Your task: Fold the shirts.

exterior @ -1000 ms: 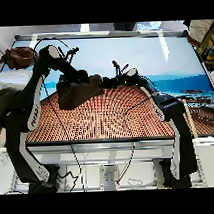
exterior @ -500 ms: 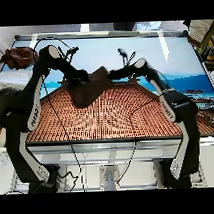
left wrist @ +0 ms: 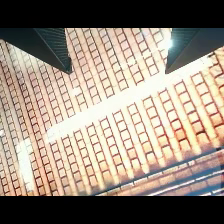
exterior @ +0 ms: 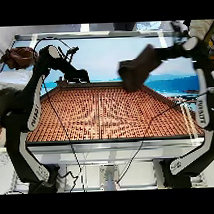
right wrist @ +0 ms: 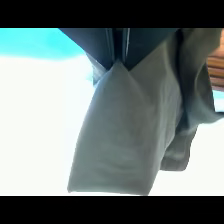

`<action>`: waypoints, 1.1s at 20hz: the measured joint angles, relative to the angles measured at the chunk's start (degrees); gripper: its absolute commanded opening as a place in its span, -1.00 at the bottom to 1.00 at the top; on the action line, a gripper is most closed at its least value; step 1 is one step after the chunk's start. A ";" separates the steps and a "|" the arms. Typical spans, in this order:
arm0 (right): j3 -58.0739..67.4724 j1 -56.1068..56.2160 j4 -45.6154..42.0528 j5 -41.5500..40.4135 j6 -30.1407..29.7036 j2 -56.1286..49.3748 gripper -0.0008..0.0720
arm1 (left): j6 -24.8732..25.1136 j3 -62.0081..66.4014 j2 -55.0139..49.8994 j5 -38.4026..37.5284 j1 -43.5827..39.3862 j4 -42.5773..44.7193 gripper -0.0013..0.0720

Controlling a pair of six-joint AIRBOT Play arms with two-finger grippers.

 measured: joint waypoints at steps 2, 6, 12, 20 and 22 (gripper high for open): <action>0.00 -5.46 -7.19 4.28 1.95 1.03 -0.92 | 0.00 0.00 0.00 -0.02 0.00 -0.09 0.78; 0.00 -16.26 -20.02 13.51 3.67 1.92 -0.92 | 0.00 0.00 0.00 0.02 0.00 -0.15 0.78; 0.00 -32.65 -31.23 26.49 4.11 2.21 -0.91 | -0.66 0.00 0.00 0.26 0.00 -0.15 0.78; 0.00 -52.65 -20.17 40.74 4.11 2.21 0.13 | -1.90 0.00 0.00 3.65 0.00 -0.26 0.78; 0.00 -55.25 -16.31 42.05 4.11 2.21 0.11 | -2.32 0.00 0.00 4.48 0.00 -0.46 0.78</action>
